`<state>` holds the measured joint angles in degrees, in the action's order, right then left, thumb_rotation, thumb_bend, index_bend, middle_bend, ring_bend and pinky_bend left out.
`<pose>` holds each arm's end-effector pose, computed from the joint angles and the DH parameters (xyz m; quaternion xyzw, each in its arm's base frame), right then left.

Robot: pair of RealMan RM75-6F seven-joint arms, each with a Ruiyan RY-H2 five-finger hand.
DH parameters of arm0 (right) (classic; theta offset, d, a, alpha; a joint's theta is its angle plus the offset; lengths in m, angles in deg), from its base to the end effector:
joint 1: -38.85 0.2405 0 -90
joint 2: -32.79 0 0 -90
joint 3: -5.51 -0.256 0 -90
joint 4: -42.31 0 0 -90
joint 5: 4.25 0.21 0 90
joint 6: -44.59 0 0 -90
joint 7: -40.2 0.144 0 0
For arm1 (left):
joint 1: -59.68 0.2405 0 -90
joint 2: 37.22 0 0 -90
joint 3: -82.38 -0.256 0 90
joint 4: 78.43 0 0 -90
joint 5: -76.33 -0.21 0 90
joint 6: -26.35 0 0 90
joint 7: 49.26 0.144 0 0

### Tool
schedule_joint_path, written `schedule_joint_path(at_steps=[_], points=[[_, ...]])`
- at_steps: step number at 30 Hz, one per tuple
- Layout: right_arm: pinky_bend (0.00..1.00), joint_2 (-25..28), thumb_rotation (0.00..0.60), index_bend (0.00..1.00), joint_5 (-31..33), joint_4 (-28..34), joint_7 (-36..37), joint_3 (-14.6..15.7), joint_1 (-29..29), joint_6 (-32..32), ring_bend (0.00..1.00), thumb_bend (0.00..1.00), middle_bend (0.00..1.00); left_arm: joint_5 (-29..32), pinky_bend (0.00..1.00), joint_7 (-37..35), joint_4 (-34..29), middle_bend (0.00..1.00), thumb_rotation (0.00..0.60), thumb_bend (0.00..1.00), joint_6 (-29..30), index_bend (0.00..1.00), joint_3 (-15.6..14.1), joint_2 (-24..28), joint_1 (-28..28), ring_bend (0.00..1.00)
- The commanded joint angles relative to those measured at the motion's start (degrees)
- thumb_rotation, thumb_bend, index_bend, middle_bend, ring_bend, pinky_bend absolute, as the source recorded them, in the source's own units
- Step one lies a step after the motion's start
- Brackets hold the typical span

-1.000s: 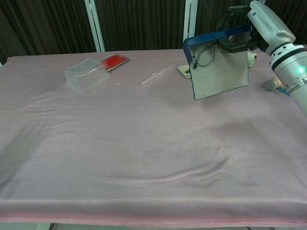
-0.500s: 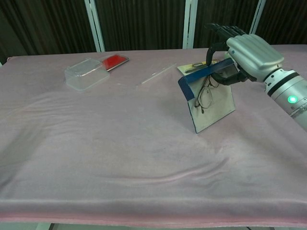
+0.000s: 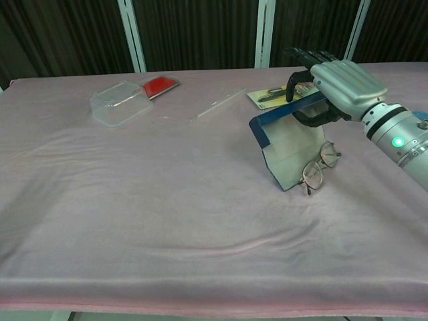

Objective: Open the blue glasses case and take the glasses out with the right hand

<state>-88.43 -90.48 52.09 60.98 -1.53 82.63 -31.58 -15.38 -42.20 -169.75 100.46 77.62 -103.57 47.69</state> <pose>-0.2035 -0.3923 -0.0308 0.6754 -0.2179 0.4997 0.4966 -0.2982 0.1832 0.1012 -0.7284 -0.3709 -0.3080 0.4868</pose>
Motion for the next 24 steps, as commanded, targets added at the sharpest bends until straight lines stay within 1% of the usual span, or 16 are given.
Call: schedule_joint_path(at_steps=[1,5,7,11,14,17,24], points=[[0.0,0.23,0.6,0.58,0.84,-0.02,-1.2,-0.66,0.62,1.47,0.02,0.5,0.11,0.01,0.04,-0.03,0.03,0.0,0.6,0.5,-0.02,0.0,0.0,0.02,-0.01,0.0],[0.0,0.94,0.6,0.58,1.76,-0.06,-2.99,-1.3,1.2,4.06,0.02,0.5,0.11,-0.2,0.04,-0.14,0.01,0.0,0.6,0.5,0.11,0.0,-0.07,0.08,0.0,0.0],[0.0,1.35,0.6,0.58,2.54,-0.34,-5.04,-1.85,1.58,6.25,0.02,0.5,0.11,-0.23,0.04,-0.17,-0.01,0.0,0.6,0.5,0.2,0.0,-0.09,0.11,0.04,0.0],[0.0,2.45,0.6,0.58,5.29,-0.94,-10.09,-4.08,2.69,12.16,0.02,0.5,0.11,-0.26,0.04,-0.22,-0.05,0.0,0.6,0.5,0.27,0.0,-0.1,0.15,0.07,0.0],[0.0,3.39,0.6,0.58,7.38,-1.12,-12.58,-5.86,3.26,15.22,0.02,0.5,0.11,-0.28,0.04,-0.23,-0.01,0.0,0.6,0.5,0.28,0.0,-0.08,0.12,0.05,0.0],[0.0,4.21,0.6,0.58,9.1,-1.24,-14.17,-7.28,3.54,17.71,0.02,0.5,0.11,-0.3,0.04,-0.08,0.03,0.0,0.6,0.5,0.12,0.0,-0.14,0.06,0.0,0.0],[0.0,5.21,0.6,0.57,11.9,-1.99,-17.34,-9.54,4.45,21.66,0.02,0.5,0.1,0.19,0.04,0.7,-0.04,0.0,0.6,0.49,-0.46,0.0,-0.05,-0.25,-0.16,0.0]])
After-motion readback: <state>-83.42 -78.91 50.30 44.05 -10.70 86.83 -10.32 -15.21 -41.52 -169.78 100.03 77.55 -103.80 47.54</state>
